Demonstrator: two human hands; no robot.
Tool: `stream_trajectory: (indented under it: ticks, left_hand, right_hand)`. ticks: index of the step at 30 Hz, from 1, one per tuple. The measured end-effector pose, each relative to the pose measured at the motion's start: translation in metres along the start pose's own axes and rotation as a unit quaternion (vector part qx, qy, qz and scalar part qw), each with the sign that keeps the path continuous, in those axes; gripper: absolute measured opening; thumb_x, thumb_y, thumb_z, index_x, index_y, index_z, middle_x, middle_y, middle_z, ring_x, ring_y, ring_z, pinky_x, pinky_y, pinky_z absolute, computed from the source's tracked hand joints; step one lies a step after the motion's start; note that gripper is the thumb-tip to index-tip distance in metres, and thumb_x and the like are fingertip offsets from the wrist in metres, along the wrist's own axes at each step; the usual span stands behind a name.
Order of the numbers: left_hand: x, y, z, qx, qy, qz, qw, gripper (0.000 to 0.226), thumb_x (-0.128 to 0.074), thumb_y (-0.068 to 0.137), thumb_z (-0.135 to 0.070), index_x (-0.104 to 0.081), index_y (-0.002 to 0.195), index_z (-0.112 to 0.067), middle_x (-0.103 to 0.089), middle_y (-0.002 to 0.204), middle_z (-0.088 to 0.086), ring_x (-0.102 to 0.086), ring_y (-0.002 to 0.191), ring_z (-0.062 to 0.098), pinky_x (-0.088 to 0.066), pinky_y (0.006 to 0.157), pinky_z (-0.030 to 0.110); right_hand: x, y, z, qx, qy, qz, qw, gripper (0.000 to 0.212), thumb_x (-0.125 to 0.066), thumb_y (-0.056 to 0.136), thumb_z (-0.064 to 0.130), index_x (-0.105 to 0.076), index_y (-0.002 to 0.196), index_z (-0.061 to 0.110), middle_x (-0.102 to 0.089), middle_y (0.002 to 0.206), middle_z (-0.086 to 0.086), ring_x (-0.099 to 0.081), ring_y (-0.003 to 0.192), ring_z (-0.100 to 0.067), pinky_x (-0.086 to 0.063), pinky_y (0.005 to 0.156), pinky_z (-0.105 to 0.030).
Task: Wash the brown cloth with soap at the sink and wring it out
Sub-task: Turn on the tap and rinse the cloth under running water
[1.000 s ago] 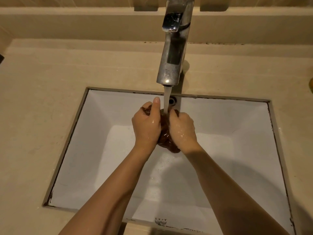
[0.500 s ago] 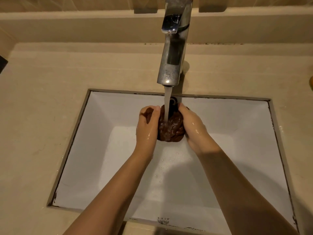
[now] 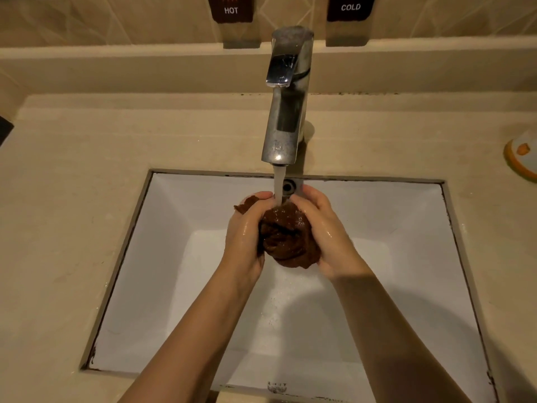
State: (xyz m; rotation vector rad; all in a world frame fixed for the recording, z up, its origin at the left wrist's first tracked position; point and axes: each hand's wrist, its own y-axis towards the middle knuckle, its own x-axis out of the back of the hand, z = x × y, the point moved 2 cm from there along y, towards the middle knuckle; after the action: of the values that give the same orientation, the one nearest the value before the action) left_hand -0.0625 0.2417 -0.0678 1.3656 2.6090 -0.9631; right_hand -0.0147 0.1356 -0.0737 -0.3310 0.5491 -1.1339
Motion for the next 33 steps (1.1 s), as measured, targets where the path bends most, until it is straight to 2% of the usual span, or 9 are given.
stream_trajectory:
  ticks: [4, 7, 10, 13, 15, 18, 24, 30, 33]
  left_hand:
    - [0.004, 0.009, -0.01, -0.014, -0.034, 0.001, 0.999, 0.022, -0.057, 0.081, -0.001, -0.067, 0.099, -0.01, -0.064, 0.098, 0.018, -0.063, 0.095, 0.03, -0.051, 0.091, 0.044]
    - [0.001, 0.011, -0.014, 0.015, -0.014, 0.005, 1.0, 0.021, -0.057, 0.086, -0.01, -0.065, 0.105, -0.008, -0.065, 0.097, 0.016, -0.062, 0.097, 0.031, -0.053, 0.085, 0.042]
    - [0.005, 0.006, -0.02, 0.094, 0.138, 0.042, 0.985, 0.04, -0.054, 0.09, -0.042, -0.065, 0.116, -0.015, -0.067, 0.108, 0.011, -0.061, 0.106, 0.029, -0.054, 0.081, 0.041]
    - [0.006, 0.004, -0.021, 0.17, 0.165, 0.071, 0.969, 0.05, -0.053, 0.086, -0.058, -0.069, 0.111, -0.018, -0.071, 0.107, 0.009, -0.065, 0.102, 0.027, -0.054, 0.087, 0.043]
    - [0.003, 0.008, -0.017, 0.167, 0.11, 0.01, 0.98, 0.051, -0.066, 0.079, -0.054, -0.071, 0.104, -0.01, -0.072, 0.098, 0.013, -0.068, 0.092, 0.025, -0.055, 0.084, 0.038]
    - [0.001, 0.016, -0.01, 0.123, 0.035, -0.067, 0.989, 0.036, -0.073, 0.078, -0.04, -0.068, 0.088, -0.006, -0.068, 0.077, 0.009, -0.066, 0.074, 0.021, -0.054, 0.072, 0.034]
    - [0.007, 0.014, -0.006, 0.032, 0.071, -0.123, 0.989, 0.034, -0.062, 0.087, -0.037, -0.067, 0.096, -0.005, -0.069, 0.09, 0.015, -0.068, 0.084, 0.026, -0.056, 0.069, 0.034]
    - [-0.013, -0.001, 0.003, -0.013, 0.116, -0.082, 0.99, 0.032, -0.053, 0.092, -0.032, -0.068, 0.087, -0.004, -0.069, 0.08, 0.011, -0.065, 0.078, 0.021, -0.052, 0.07, 0.034]
    - [-0.007, 0.002, 0.012, -0.001, 0.089, -0.1, 0.991, 0.033, -0.053, 0.094, -0.035, -0.068, 0.081, -0.008, -0.07, 0.078, 0.01, -0.067, 0.077, 0.02, -0.054, 0.071, 0.032]
  right_hand:
    - [-0.001, -0.009, -0.011, -0.052, -0.093, 0.109, 0.988, 0.053, -0.057, 0.087, 0.045, -0.041, 0.135, 0.031, -0.059, 0.124, -0.002, -0.058, 0.114, -0.024, -0.05, 0.096, -0.046]
    - [-0.001, -0.014, -0.009, 0.008, -0.135, 0.026, 0.99, 0.052, -0.06, 0.086, 0.035, -0.039, 0.133, 0.029, -0.056, 0.125, -0.003, -0.057, 0.113, -0.025, -0.048, 0.098, -0.048]
    - [0.005, -0.018, 0.001, 0.07, -0.175, -0.034, 0.981, 0.05, -0.066, 0.083, 0.023, -0.043, 0.127, 0.029, -0.047, 0.13, -0.002, -0.051, 0.117, -0.023, -0.05, 0.096, -0.045]
    - [0.002, -0.03, 0.005, 0.114, -0.23, -0.018, 0.966, 0.041, -0.068, 0.082, 0.016, -0.049, 0.118, 0.023, -0.039, 0.129, -0.001, -0.049, 0.114, -0.018, -0.055, 0.079, -0.02]
    - [-0.012, -0.041, 0.002, 0.128, -0.217, -0.001, 0.968, 0.038, -0.07, 0.08, 0.014, -0.047, 0.108, 0.025, -0.036, 0.122, 0.002, -0.049, 0.103, -0.009, -0.048, 0.064, -0.004]
    - [-0.031, -0.04, -0.009, 0.145, -0.213, -0.042, 0.965, 0.041, -0.073, 0.078, 0.021, -0.043, 0.103, 0.028, -0.034, 0.117, 0.004, -0.047, 0.102, -0.008, -0.04, 0.063, 0.005]
    - [-0.034, -0.024, -0.005, 0.044, -0.141, -0.006, 0.989, 0.036, -0.061, 0.085, 0.038, -0.038, 0.113, 0.033, -0.035, 0.123, 0.003, -0.047, 0.099, -0.007, -0.041, 0.071, -0.013]
    - [-0.024, -0.004, 0.005, 0.125, -0.197, -0.178, 0.956, 0.023, -0.046, 0.093, 0.041, -0.051, 0.109, 0.024, -0.055, 0.104, 0.004, -0.057, 0.093, -0.013, -0.043, 0.072, -0.021]
    - [-0.016, 0.011, -0.01, 0.111, -0.211, -0.145, 0.96, 0.02, -0.042, 0.097, 0.032, -0.056, 0.097, 0.018, -0.059, 0.088, 0.002, -0.056, 0.08, -0.009, -0.041, 0.066, -0.018]
